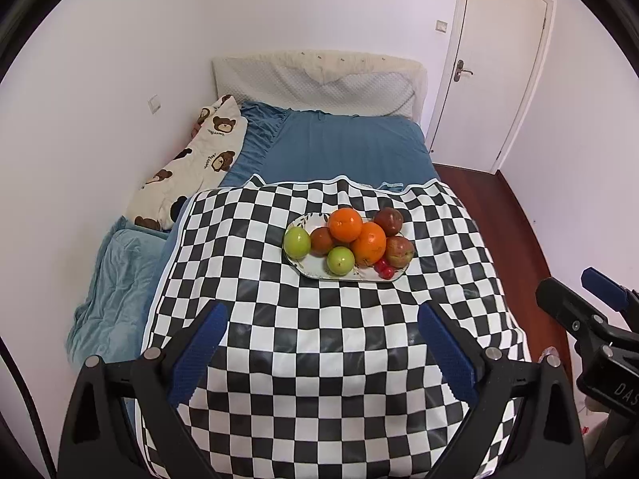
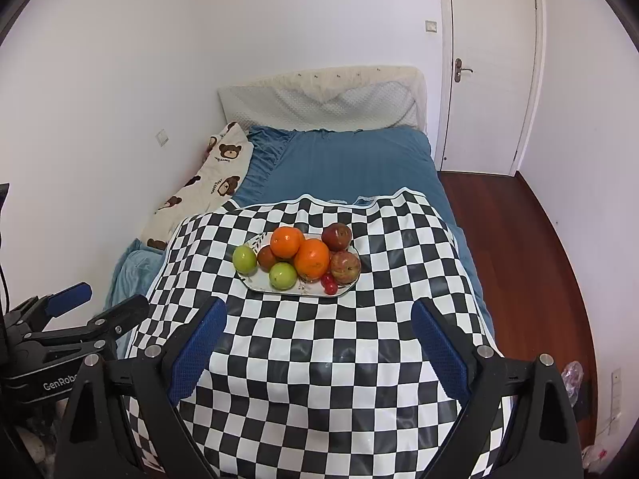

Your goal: Organize fruits

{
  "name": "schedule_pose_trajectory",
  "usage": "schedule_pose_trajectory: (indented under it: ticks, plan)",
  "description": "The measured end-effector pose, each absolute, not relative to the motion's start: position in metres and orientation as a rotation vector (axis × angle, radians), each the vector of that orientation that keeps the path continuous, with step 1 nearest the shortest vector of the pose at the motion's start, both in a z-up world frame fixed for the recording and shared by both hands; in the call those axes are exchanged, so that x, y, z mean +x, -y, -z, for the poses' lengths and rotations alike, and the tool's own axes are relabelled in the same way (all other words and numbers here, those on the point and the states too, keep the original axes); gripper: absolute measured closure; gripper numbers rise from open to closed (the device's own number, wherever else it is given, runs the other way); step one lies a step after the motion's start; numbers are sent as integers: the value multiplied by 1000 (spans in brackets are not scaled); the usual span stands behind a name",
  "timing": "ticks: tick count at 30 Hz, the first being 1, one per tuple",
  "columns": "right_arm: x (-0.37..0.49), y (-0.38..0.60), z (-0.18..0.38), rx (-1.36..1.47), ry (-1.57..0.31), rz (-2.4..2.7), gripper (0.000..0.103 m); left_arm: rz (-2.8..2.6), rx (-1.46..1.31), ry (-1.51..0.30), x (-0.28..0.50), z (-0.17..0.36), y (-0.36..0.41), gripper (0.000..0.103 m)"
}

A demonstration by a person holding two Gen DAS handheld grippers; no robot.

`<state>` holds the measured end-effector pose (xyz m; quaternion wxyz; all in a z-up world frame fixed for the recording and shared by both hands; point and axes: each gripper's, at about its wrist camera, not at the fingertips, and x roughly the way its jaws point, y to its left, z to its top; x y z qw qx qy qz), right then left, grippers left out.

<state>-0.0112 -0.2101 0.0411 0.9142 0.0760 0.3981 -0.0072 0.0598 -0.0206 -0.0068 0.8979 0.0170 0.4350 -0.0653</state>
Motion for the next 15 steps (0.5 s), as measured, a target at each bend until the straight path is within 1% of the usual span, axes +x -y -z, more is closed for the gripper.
schedule_pose_trajectory:
  ticks: [15]
  plan:
    - [64,218,7,128,-870,38,7,87,62,-941,121,54,31,5]
